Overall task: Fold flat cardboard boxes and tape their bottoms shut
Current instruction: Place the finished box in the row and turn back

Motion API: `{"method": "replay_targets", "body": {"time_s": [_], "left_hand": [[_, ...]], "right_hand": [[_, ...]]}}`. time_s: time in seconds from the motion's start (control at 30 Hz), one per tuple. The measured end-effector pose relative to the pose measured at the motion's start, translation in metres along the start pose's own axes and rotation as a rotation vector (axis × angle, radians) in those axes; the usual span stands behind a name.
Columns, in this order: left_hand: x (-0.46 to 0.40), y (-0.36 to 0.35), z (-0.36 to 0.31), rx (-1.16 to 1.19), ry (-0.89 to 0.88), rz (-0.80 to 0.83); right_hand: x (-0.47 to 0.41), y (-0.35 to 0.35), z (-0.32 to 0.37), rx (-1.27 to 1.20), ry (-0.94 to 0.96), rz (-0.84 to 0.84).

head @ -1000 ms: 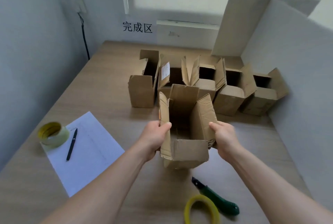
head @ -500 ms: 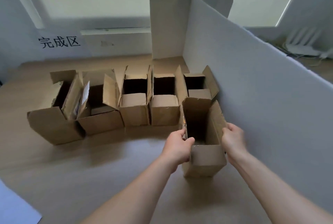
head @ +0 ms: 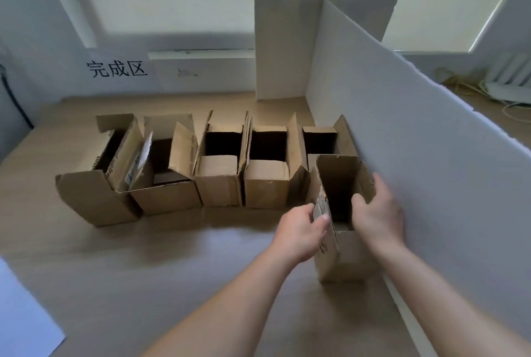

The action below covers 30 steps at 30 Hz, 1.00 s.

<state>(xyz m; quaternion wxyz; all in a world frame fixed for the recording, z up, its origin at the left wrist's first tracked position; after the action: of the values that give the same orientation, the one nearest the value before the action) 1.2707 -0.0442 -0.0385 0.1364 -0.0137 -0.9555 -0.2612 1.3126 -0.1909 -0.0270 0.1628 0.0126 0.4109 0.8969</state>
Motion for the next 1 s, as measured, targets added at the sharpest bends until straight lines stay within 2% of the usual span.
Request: {"method": "replay_targets", "body": {"time_s": [0.07,0.23,0.33,0.47,0.6,0.77,0.9,1.0], "left_hand": [[0.012,0.021,0.007,-0.077,-0.019,-0.047],[0.066,0.094,0.043,-0.317,-0.087,-0.200],[0.122,0.144,0.078,-0.509,-0.098,-0.310],[0.214,0.206,0.138,-0.638,-0.034,-0.414],[0.323,0.261,0.203,-0.693,0.121,-0.521],[0.473,0.303,0.276,-0.692,0.434,-0.660],[0.591,0.297,0.322,-0.621,0.669,-0.816],[0.675,0.266,0.343,-0.523,0.863,-0.918]], "right_hand": [[0.019,-0.002,0.023,0.030,0.193,0.005],[0.082,-0.022,0.086,0.054,0.438,0.177],[0.135,-0.037,0.124,0.156,0.589,0.244],[0.225,-0.061,0.177,0.219,0.794,0.306],[0.332,-0.089,0.232,0.172,0.975,0.413],[0.475,-0.121,0.287,0.085,1.195,0.588],[0.585,-0.134,0.306,0.054,1.413,0.767],[0.662,-0.132,0.303,0.007,1.569,0.906]]}}
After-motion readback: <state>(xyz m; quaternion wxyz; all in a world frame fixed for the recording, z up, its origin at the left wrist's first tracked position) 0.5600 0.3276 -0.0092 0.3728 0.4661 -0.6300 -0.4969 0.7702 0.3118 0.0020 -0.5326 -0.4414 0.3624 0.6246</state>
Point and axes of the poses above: each hand's wrist, its own x-axis away from the middle knuckle, its own y-axis out of the back of the hand, z = x × y, the point moved 1 cm from there along -x, towards the middle knuckle, and after that the axes turned 1 degree about -y, right-handed, at the moved point
